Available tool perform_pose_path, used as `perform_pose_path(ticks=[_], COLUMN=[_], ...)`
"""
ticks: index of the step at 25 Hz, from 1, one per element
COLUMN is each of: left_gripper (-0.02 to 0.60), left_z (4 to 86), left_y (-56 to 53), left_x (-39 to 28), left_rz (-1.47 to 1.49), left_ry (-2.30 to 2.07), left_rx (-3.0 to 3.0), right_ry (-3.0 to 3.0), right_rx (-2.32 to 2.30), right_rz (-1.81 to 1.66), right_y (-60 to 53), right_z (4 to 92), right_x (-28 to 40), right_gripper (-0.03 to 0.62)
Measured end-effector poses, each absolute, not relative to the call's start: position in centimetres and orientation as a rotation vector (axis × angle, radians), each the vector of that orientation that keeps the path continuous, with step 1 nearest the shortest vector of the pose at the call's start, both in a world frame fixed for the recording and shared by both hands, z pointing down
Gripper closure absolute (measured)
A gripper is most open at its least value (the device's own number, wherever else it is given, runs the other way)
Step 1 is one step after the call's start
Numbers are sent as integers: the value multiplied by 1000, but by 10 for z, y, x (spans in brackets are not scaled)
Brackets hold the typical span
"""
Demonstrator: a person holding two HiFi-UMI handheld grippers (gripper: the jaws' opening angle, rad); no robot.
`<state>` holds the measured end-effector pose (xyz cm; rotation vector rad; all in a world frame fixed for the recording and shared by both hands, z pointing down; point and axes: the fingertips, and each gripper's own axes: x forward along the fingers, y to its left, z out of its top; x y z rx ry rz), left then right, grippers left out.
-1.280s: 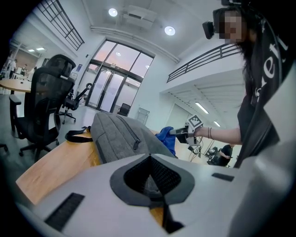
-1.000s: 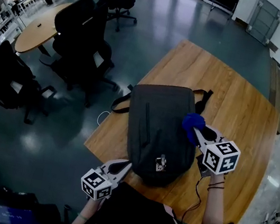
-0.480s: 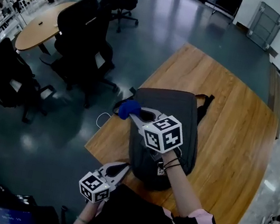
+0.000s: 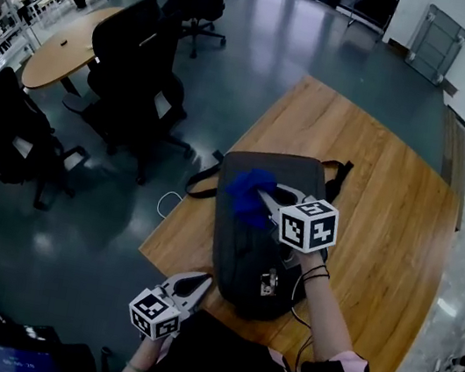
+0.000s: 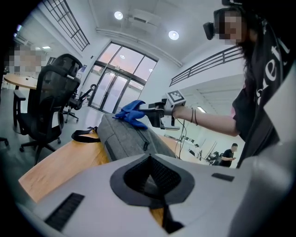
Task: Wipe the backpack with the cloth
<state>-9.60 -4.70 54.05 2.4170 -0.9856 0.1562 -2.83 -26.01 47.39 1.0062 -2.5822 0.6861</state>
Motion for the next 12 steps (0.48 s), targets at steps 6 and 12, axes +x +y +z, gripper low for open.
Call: perform_pose_path(ticks=[6,12], left_gripper=[583,583], left_z=[538,539], left_y=[-48,-49], left_x=[-85,-85], left_rz=[169,180], left_ry=[-934,-934], left_rx=[2441,2438], right_ry=[-2495,-2322], right_rx=[1228,1405], right_rz=[728,766], right_y=[-267,-255], right_z=[482,514], right_x=[69,164], right_gripper=[539,539])
